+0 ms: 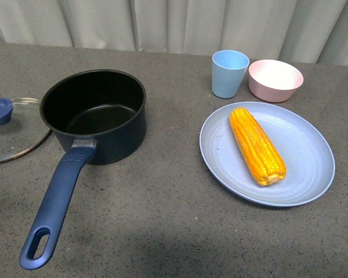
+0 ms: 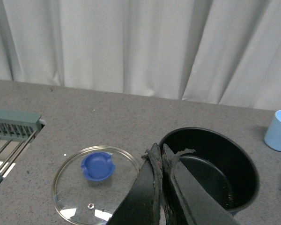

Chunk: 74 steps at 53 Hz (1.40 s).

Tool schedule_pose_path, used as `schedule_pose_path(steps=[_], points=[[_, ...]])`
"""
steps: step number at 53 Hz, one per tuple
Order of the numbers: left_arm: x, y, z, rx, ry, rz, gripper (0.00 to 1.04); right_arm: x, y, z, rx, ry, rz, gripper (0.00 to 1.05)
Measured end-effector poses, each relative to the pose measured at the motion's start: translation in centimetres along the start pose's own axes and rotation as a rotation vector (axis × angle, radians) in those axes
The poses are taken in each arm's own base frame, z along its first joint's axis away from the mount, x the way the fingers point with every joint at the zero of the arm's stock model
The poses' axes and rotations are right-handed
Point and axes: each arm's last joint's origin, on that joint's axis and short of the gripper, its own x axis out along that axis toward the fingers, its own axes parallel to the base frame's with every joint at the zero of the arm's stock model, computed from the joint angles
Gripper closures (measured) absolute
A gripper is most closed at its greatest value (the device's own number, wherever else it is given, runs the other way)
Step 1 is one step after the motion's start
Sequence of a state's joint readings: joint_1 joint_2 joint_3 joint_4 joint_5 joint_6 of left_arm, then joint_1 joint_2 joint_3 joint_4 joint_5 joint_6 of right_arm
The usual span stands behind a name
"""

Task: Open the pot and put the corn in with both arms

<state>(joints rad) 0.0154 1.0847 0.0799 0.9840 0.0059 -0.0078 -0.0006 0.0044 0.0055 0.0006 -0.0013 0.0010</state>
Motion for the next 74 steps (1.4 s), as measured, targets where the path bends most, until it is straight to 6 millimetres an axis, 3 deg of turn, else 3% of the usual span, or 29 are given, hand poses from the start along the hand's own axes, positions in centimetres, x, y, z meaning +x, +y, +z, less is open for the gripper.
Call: schedule_pose_path(steps=[30, 74], points=[[-3.5, -0.2, 0.7, 0.001, -0.024, -0.007, 1.01, 0.0, 0.0, 0.0, 0.000, 0.000, 0.000, 0.09], [-6.3, -0.2, 1.2, 0.000, -0.045, -0.008, 1.01, 0.0, 0.0, 0.0, 0.000, 0.000, 0.000, 0.09]])
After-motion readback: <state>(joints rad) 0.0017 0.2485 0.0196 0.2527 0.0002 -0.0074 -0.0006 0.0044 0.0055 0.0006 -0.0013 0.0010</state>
